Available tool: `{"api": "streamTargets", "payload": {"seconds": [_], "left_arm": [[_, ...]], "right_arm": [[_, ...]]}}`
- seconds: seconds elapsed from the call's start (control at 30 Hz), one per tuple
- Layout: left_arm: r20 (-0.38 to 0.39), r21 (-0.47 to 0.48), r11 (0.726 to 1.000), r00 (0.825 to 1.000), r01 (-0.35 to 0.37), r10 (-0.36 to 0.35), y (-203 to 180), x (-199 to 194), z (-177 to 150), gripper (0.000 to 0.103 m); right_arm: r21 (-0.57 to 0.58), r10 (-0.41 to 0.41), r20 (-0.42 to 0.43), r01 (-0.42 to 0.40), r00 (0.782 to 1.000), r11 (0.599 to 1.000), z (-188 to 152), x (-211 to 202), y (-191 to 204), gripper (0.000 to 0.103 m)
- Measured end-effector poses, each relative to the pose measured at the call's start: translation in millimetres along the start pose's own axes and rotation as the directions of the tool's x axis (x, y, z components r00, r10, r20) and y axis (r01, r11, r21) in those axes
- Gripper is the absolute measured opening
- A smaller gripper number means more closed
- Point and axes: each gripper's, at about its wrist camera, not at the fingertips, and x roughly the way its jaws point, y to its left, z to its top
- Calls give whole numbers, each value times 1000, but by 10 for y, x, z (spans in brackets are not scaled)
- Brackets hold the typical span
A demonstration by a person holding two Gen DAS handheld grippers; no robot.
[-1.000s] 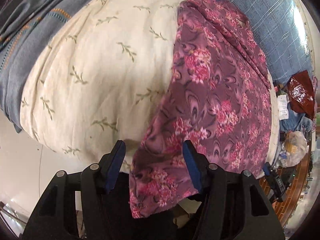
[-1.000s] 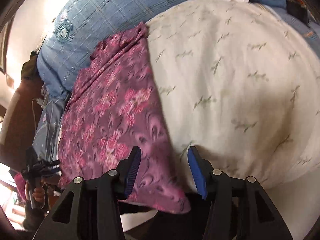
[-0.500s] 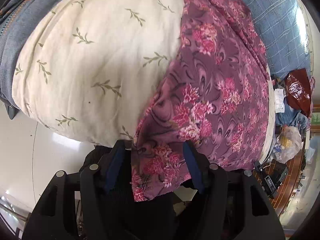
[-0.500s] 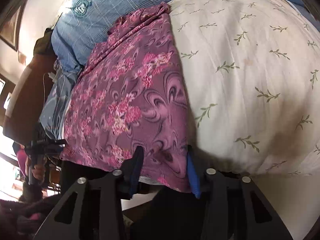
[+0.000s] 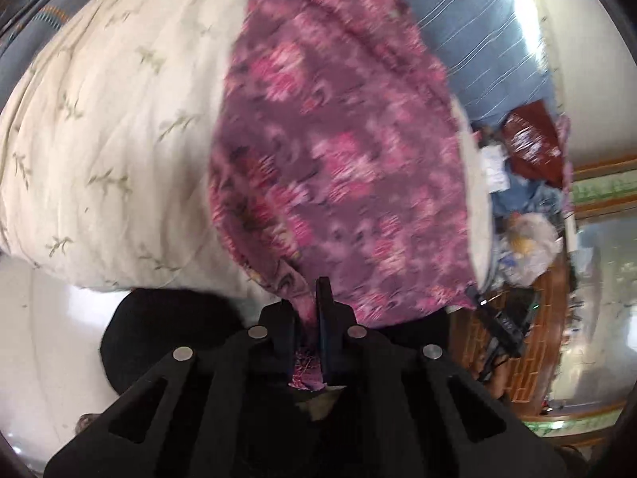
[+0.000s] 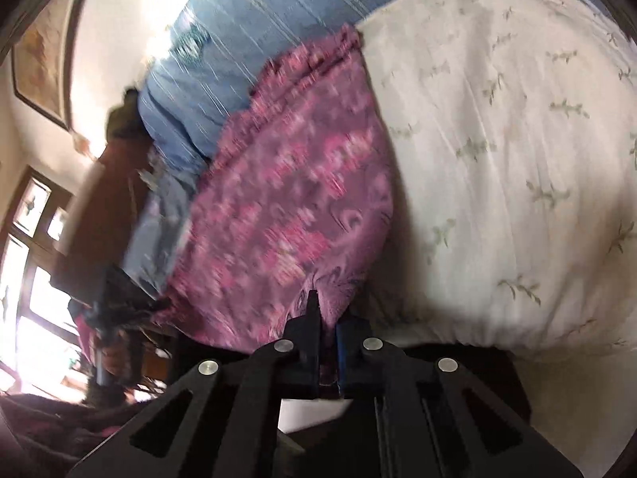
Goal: Fold small clothes
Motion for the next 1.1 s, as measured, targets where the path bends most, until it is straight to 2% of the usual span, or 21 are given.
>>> {"api": "streamTargets", "payload": {"seconds": [0.17,0.57,0.77,0.93,1.1], "left_arm": [[47,-33,997,996,75,-74,-36,-71,142,6],[141,-78,983,978,165,-153,-69,-195,532,7],[216,-77,984,967,159,-139,-130,-311,990,7],[278,-87,988,956,125,-96,-127,-320,1534,7],[314,-106,986,945,128,-89,-126,-216,2104,7]], "right_arm": [[27,66,75,-68,995,997,159,-61,87,5],[19,122,159,-126,980,992,737,-20,260,5],[8,153,205,-157,967,987,1258,144,395,5],[13,148,244,-156,958,988,1769,347,391,5],[46,130,258,-146,957,988,2301,700,290,5]]}}
